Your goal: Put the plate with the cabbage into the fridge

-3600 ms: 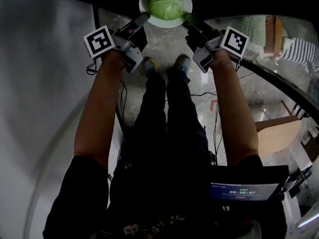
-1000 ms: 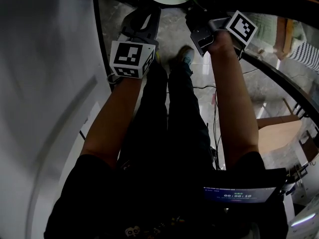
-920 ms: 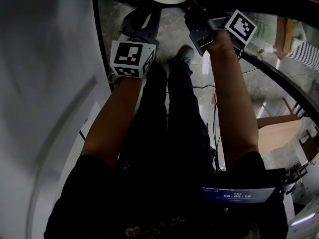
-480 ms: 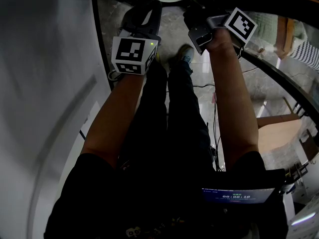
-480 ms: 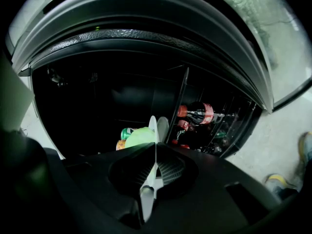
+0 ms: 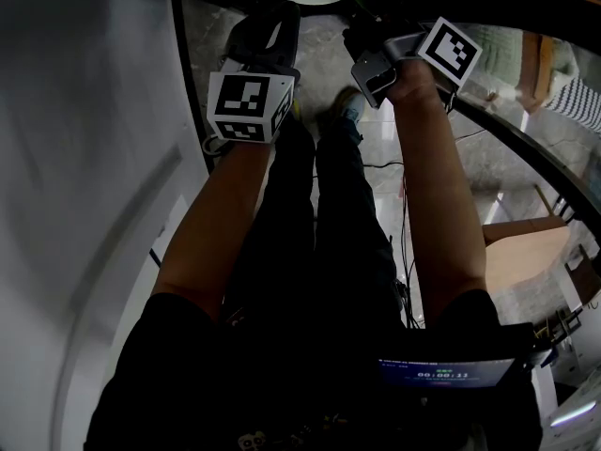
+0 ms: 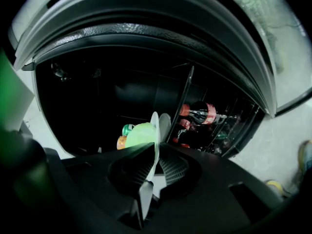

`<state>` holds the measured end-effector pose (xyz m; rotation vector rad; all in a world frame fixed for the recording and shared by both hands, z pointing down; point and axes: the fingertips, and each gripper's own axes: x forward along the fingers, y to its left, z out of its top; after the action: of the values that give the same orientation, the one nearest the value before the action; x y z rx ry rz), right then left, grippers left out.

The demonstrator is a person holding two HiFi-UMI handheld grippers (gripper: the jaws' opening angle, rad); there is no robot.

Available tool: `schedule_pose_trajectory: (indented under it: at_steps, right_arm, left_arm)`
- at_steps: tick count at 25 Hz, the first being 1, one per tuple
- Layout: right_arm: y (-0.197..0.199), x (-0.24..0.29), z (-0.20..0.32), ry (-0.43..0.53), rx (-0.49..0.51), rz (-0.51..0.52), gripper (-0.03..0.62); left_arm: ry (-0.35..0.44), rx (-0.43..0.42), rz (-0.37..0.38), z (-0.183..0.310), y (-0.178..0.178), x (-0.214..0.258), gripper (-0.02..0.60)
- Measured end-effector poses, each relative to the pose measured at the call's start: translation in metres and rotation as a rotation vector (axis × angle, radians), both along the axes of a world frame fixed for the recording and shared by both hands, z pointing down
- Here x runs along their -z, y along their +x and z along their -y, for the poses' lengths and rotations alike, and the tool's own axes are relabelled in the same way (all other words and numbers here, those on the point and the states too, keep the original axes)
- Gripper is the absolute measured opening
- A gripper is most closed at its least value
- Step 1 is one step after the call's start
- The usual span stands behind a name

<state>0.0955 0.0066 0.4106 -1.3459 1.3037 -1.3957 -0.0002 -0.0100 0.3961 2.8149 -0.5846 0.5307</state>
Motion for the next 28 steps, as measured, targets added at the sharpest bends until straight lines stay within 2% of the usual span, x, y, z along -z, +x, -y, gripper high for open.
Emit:
schedule_pose_trajectory:
  at_steps: [4, 8, 11, 16, 20, 24, 28]
  right_arm:
    - [-0.002, 0.006, 0.001, 0.011, 0.019, -0.03, 0.017]
    - [-0.007, 0.014, -0.001, 0.0, 0.052, -0.183, 0.018]
    - [0.0, 0.021, -0.008, -0.041, 0.037, -0.387, 0.018]
    - [0.002, 0.037, -0.018, -0.106, 0.074, -0.818, 0.017]
    - [-0.006, 0.05, -0.019, -0.102, 0.107, -1.037, 0.017]
    - [-0.009, 0.057, -0.022, -0.095, 0.09, -1.152, 0.015]
    - [-0.012, 0.058, -0.02, -0.09, 0.094, -1.18, 0.005]
  left_arm:
    - [0.0, -0.006, 0.0, 0.007, -0.001, 0.004, 0.003]
    - [-0.004, -0.006, 0.001, 0.015, -0.008, 0.005, 0.003]
    - [-0.004, -0.006, 0.0, 0.019, -0.01, 0.007, 0.003]
    - [-0.002, -0.006, -0.003, 0.021, -0.012, 0.009, 0.003]
    - [0.002, -0.004, -0.001, 0.022, -0.012, 0.01, 0.003]
    - [-0.006, 0.006, -0.006, 0.023, -0.011, 0.012, 0.003]
    - [-0.013, 0.014, -0.011, 0.028, -0.009, 0.013, 0.003]
